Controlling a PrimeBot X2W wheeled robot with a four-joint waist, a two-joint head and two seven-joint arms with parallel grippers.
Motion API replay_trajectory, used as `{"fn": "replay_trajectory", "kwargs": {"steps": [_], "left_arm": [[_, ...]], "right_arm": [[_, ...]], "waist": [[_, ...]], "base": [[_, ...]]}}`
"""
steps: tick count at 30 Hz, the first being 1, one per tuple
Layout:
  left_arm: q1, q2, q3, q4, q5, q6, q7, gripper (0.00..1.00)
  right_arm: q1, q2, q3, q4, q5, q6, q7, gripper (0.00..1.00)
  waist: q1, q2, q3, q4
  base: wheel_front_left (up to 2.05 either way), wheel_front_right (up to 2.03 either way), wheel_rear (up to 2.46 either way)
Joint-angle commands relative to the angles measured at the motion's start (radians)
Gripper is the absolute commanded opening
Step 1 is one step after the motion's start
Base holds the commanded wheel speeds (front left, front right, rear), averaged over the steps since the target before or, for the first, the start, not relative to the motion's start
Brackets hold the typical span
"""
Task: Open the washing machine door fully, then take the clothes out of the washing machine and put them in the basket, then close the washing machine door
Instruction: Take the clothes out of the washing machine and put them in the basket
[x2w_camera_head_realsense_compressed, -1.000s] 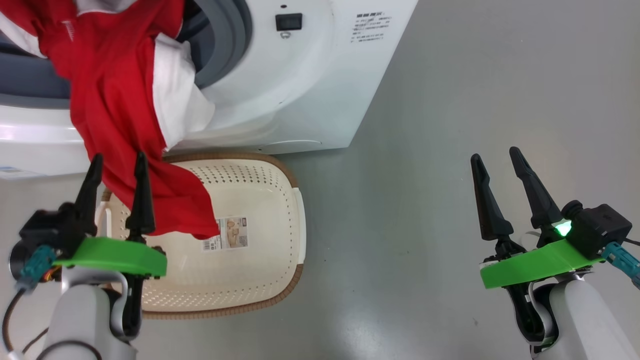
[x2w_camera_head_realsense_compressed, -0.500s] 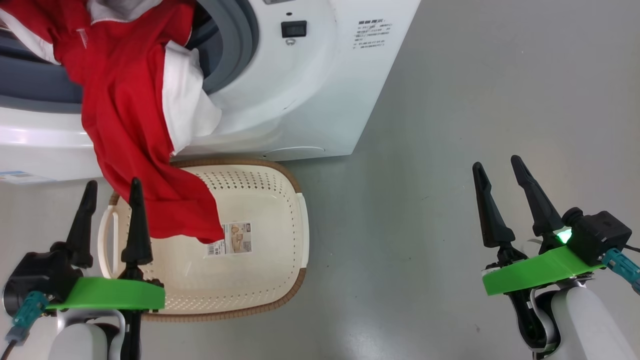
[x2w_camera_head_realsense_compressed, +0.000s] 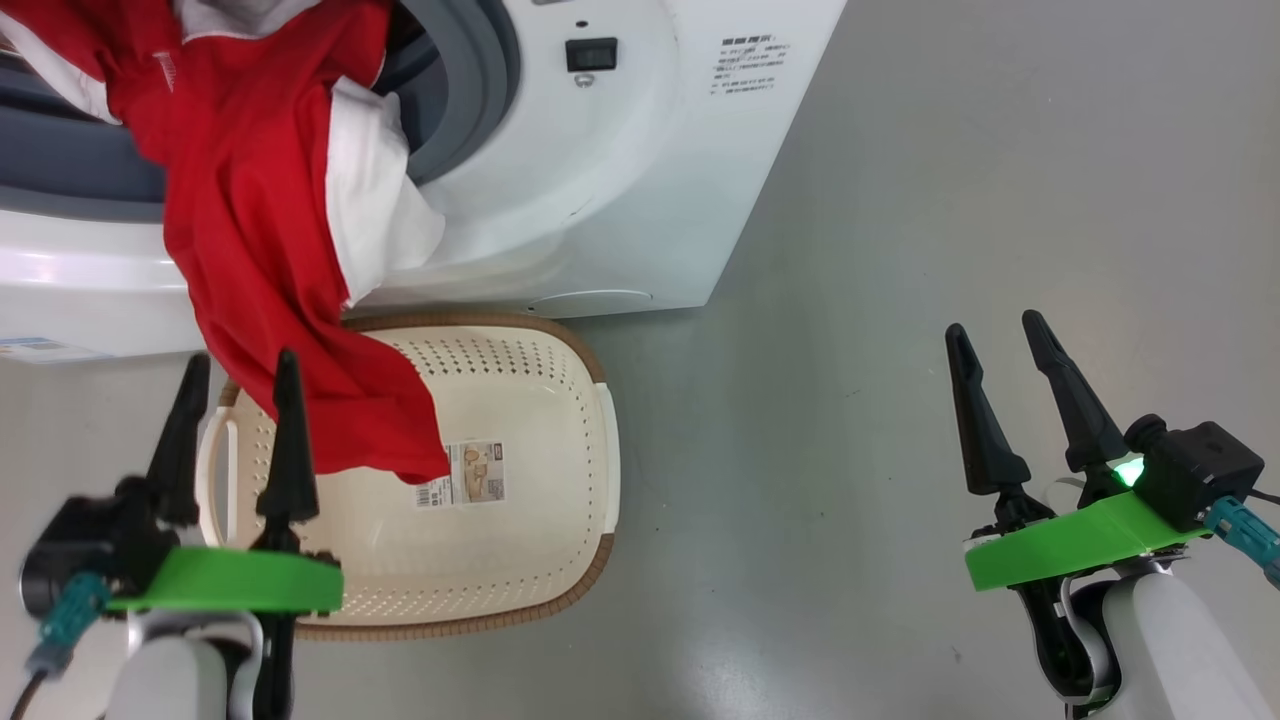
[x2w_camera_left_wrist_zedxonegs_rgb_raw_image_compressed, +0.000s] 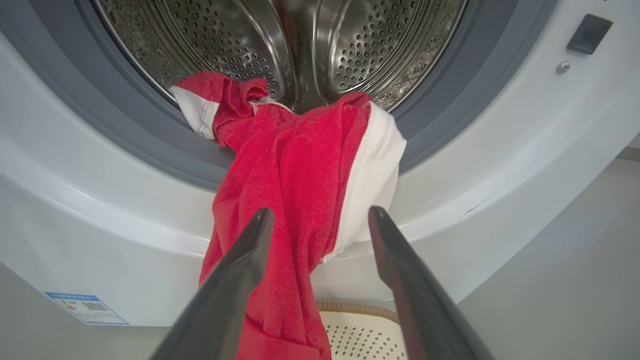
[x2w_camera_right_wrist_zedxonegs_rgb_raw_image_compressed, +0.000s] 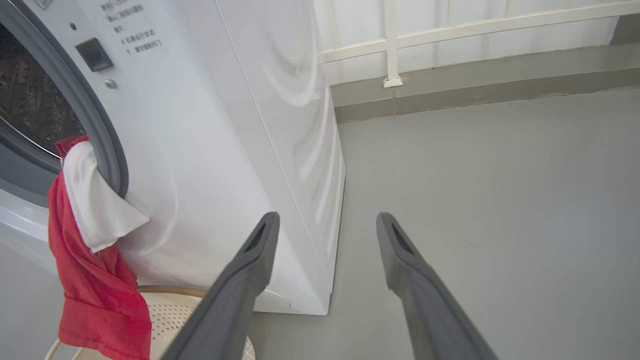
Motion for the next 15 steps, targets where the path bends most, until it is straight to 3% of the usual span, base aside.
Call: {"fn": "replay_trajectory", "kwargs": {"steps": [1,7,15], "left_arm": [[-0.029,0.021,0.018,-0.014,0.011,-0.005,-0.005,1.00],[-0.140,0.053,-0.006,0.029,0.005,-0.005,-0.005,1.00],[-0.344,0.103,-0.073,0.189,-0.017,-0.005,-0.005,1.00]], "right_arm": [[0.018,-0.004,0.019,-0.023,0.002,0.000,-0.006,1.00],[0.014,-0.003,0.030,-0.021,0.003,0.000,-0.006,1.00],[0.003,0.000,0.050,-0.021,0.005,0.000,-0.006,1.00]], "waist": [[0.0000,-0.0001,0.001,0.001],[0.0000,-0.0001,0.010,-0.001],[0.0000,-0.0001,0.034,-0.020]], "base": [[0.00,0.00,0.00],[0.00,0.00,0.00],[0.00,0.00,0.00]]}}
